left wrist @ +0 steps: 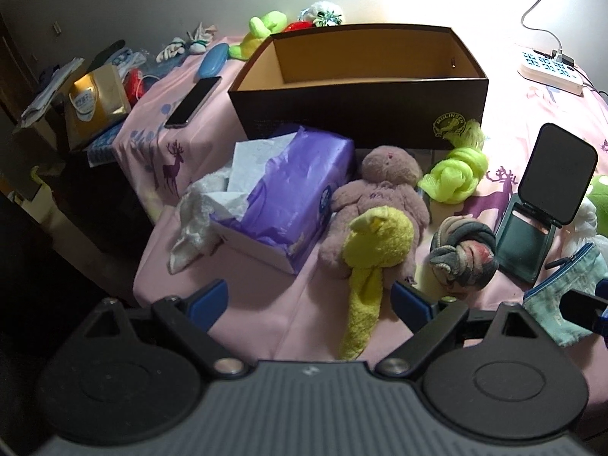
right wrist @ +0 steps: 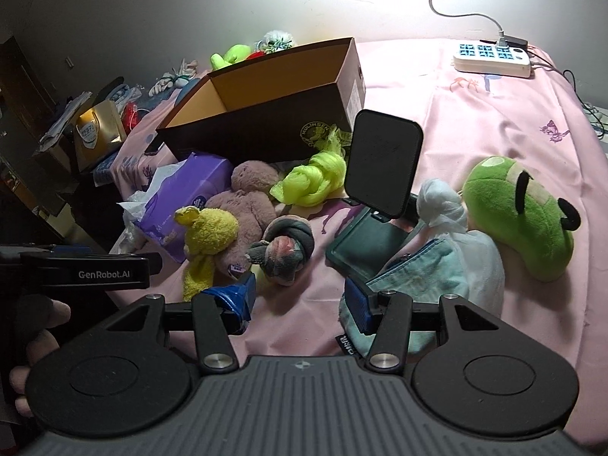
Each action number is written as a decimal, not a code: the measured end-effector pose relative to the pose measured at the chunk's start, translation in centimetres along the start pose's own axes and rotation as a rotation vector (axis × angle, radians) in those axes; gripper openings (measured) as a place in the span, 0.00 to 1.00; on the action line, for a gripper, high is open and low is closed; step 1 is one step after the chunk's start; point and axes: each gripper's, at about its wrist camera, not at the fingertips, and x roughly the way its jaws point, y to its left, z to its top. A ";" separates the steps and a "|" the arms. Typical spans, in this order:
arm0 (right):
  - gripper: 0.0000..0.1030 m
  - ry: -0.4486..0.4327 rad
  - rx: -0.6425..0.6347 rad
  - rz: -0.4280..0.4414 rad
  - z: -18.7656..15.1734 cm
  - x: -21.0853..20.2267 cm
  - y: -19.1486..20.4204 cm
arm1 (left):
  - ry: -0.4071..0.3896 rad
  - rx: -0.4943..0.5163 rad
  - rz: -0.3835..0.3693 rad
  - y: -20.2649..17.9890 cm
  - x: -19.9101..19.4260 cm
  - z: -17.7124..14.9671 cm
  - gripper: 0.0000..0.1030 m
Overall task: Organize soft objects
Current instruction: 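Move the left tool toward the white fluffy towel beside the box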
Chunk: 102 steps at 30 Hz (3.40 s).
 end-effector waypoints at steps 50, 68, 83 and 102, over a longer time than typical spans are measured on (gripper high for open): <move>0.25 -0.113 0.133 -0.211 7.4 8.8 9.9 | -0.007 0.071 -0.160 11.4 11.6 12.2 0.90; 0.25 0.003 0.221 -0.098 8.0 11.5 8.4 | 0.040 -0.072 -0.147 17.4 14.2 11.2 0.90; 0.25 0.030 0.203 -0.085 8.1 12.5 8.5 | 0.099 -0.068 -0.134 17.9 16.0 10.6 0.90; 0.26 0.067 0.204 -0.092 7.3 12.2 7.1 | 0.109 -0.024 -0.209 18.8 17.2 10.0 0.90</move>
